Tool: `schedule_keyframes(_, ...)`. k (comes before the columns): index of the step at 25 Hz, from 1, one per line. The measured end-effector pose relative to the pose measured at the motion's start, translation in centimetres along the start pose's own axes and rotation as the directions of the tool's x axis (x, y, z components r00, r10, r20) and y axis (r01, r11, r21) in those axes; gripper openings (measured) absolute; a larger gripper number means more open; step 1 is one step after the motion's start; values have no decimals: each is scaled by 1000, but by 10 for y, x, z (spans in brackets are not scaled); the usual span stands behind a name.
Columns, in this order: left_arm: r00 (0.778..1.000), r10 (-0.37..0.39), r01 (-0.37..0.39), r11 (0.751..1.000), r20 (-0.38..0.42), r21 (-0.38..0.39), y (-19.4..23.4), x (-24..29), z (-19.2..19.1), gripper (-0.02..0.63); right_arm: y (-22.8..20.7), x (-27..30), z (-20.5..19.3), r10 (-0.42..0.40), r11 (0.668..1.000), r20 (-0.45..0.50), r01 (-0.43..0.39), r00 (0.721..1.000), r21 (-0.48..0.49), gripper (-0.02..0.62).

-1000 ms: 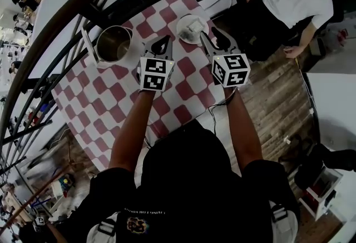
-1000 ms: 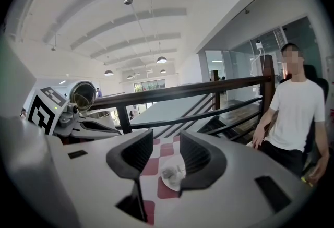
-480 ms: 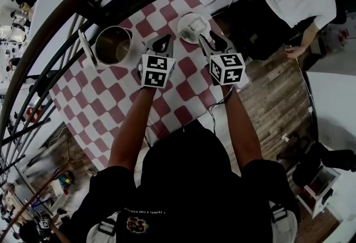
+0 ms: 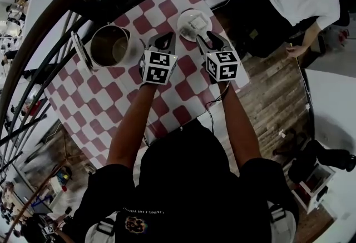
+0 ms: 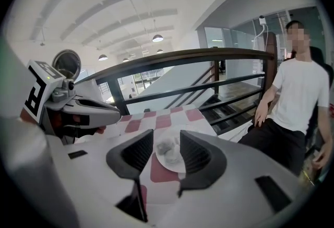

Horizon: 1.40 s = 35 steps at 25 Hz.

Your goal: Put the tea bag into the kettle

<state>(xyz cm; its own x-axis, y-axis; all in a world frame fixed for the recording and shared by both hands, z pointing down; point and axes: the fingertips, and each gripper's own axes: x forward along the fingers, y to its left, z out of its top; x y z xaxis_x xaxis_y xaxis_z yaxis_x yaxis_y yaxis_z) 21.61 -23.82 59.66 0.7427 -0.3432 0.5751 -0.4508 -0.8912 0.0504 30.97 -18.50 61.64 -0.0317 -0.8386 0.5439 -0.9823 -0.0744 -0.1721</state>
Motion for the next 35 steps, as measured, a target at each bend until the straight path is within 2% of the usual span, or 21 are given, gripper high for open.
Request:
schedule_keyframes(15,997,-22,19,999,-69,-41,14,33,-26,3,-5,43,-33,13,1000,-109,-12,994,10,166)
schedule_keyframes(27,994,-45,38,997,-97,-69,12,51,-40,3,-11,61,-52,-24,1000,-170,20,985,-22,160)
schedule_keyframes(31,994,-39,32,997,-99,-72,17,50,-41,3,-16,63,-55,-70,997,-189,60,979,-56,19)
schedule_keyframes(35,994,-31,24,997,-102,-69,20,48,-43,3,-17,64,-54,-80,996,-187,70,979,-62,15)
